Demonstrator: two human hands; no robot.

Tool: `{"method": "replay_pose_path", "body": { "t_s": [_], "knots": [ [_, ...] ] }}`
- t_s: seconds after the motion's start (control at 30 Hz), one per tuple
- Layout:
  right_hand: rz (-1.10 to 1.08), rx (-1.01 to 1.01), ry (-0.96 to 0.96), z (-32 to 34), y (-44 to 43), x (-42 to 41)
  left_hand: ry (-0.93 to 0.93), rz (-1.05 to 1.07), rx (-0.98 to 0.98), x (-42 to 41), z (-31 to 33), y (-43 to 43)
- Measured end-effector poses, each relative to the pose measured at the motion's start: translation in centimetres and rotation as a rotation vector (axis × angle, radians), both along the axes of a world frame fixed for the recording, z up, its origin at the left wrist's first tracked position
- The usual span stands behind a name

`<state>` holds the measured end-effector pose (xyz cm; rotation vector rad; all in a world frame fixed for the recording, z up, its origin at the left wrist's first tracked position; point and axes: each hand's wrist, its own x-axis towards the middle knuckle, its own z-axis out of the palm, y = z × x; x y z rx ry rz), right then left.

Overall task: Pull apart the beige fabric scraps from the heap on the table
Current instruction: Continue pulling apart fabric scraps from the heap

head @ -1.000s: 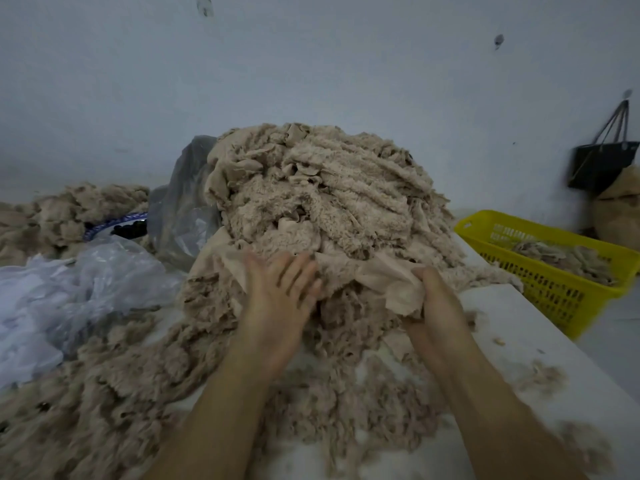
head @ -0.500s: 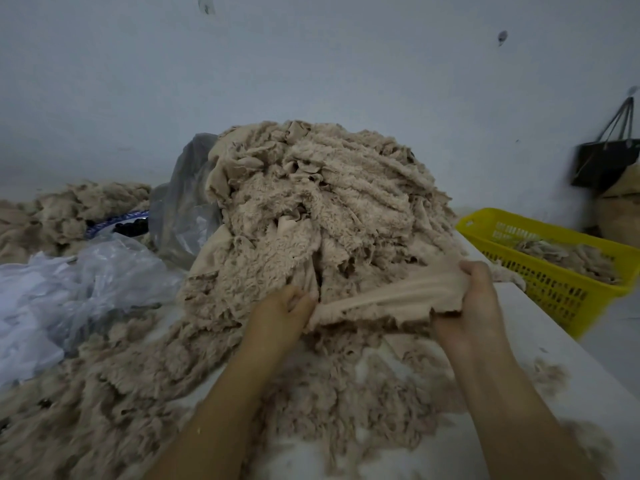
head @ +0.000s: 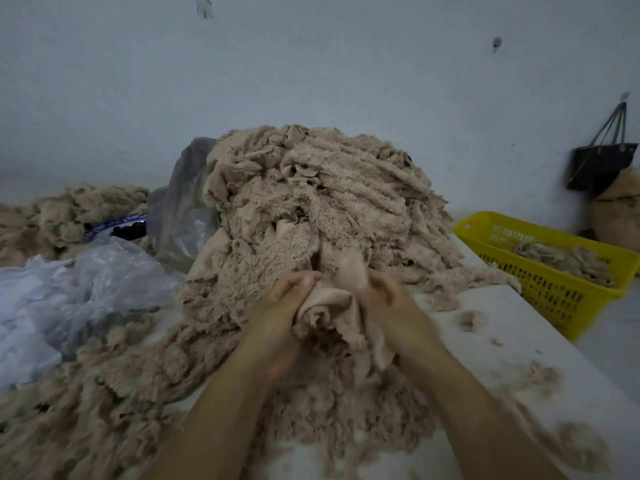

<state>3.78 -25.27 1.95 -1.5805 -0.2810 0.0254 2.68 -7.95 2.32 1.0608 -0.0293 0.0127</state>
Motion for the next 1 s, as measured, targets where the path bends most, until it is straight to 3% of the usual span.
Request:
{"method": "replay_pose_path", "body": {
  "t_s": [0.07,0.13,0.3,0.33,0.4,0.47,0.5,0.53,0.67,0.8,0.9,1.0],
  "knots": [
    [0.168,-0.212,-0.059,-0.7,1.3,-0.3,-0.02,-0.033,0.039,-0.2,0.0,-0.2],
    [0.182,-0.348,-0.093,-1.2,1.5,0.0,-0.012,-0.016,0.072,-0.1,-0.1,-0.1],
    [0.086,-0.382,-0.103,-2.1,0.1,1.0,0.073,0.184,0.087,0.6,-0.3,0.5],
    [0.029,-0.234,-0.035,-1.7,-0.1,1.2,0.064,0.248,0.059,0.8,-0.4,0.9],
    [-0.083,0.319,0.02,-0.7,-1.7,1.7,0.031,0.434,0.126,1.1,-0.7,1.9],
    [-0.167,0.939,-0.005,0.7,-4.3,1.8,0.017,0.658,0.352,1.6,-1.3,2.7],
    [-0.239,1.139,0.037,0.8,-5.1,1.8,0.005,0.724,0.487,1.6,-1.5,2.9],
    [-0.313,1.212,0.111,0.6,-5.5,1.8,-0.01,0.715,0.619,1.8,-1.8,3.0],
    [-0.391,0.813,0.217,-1.0,-3.6,2.3,0.019,0.404,0.896,2.1,-2.6,2.2],
    [-0.216,0.388,0.248,-1.6,-1.1,2.5,-0.198,0.43,1.025,1.1,-2.3,1.0],
    [0.003,0.22,0.304,-1.9,0.5,1.7,-0.419,0.157,1.111,-0.2,-1.9,-1.4],
    [0.025,0.193,0.346,-1.8,1.2,1.3,-0.483,-0.138,1.099,-1.1,-2.2,-2.8]
  ]
}}
